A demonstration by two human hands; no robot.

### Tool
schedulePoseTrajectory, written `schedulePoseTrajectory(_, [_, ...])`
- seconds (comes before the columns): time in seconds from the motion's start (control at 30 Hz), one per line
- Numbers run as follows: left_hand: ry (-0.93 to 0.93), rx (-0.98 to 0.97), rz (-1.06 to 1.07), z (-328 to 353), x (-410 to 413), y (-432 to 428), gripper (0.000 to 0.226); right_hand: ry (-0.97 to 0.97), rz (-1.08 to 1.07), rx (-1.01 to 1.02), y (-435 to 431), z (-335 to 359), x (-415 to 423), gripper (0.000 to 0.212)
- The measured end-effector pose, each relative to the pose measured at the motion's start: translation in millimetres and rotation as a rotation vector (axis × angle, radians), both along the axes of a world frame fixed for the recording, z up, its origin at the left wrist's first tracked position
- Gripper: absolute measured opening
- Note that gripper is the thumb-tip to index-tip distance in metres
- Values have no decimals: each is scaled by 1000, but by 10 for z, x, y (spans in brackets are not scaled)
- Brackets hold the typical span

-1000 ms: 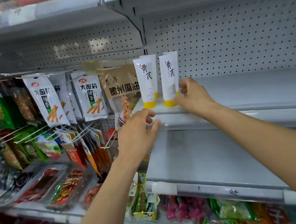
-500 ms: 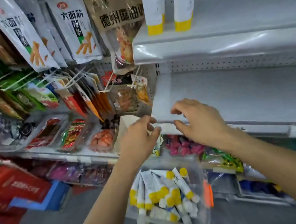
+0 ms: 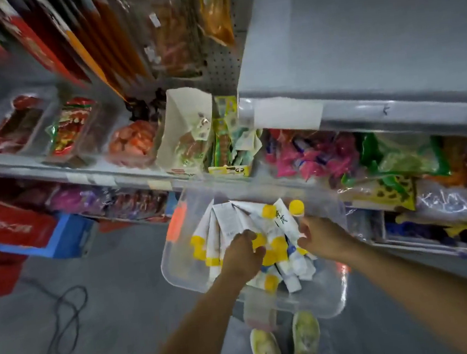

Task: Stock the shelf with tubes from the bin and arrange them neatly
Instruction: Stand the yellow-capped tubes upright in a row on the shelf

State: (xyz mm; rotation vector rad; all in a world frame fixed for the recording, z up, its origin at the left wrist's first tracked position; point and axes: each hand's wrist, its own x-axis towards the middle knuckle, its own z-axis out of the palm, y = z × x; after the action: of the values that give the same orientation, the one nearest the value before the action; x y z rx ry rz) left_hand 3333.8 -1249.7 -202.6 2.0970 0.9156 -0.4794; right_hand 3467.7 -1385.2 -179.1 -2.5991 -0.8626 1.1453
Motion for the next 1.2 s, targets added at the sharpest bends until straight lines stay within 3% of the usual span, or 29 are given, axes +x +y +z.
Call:
schedulePoseTrajectory(0.13, [9,-2,202,-473,280,-5,48,-13,-133,-62,65,-532,74,43])
schedulePoseTrajectory(0.3, [95,101,327,-777,525,-71,58,67,-250,-79,106,-952,51,58])
schedulePoseTrajectory(0.4, [114,62,391,-848,608,-65,53,100,-269,-69,89,-1066,52,60])
schedulePoseTrajectory(0.5, [114,-156,603,-846,618,8,56,209,-295,-45,74,-1038,60,46])
schedulePoseTrajectory(0.63, [41,-543,919,-549,417,92,44,423,-545,57,25,-721,12,19])
schedulePoseTrajectory(0.83, [-59,-890,1107,6,106,-23,9,575,-661,144,-60,-73,-84,26])
schedulePoseTrajectory(1.07, [-135,-780,914,972,0,-97,22,567,-643,274,-15,856,-204,27])
schedulePoseTrajectory(1.2, [-306,-609,749,1510,-163,-75,28,551,-627,414,3,1459,-298,24])
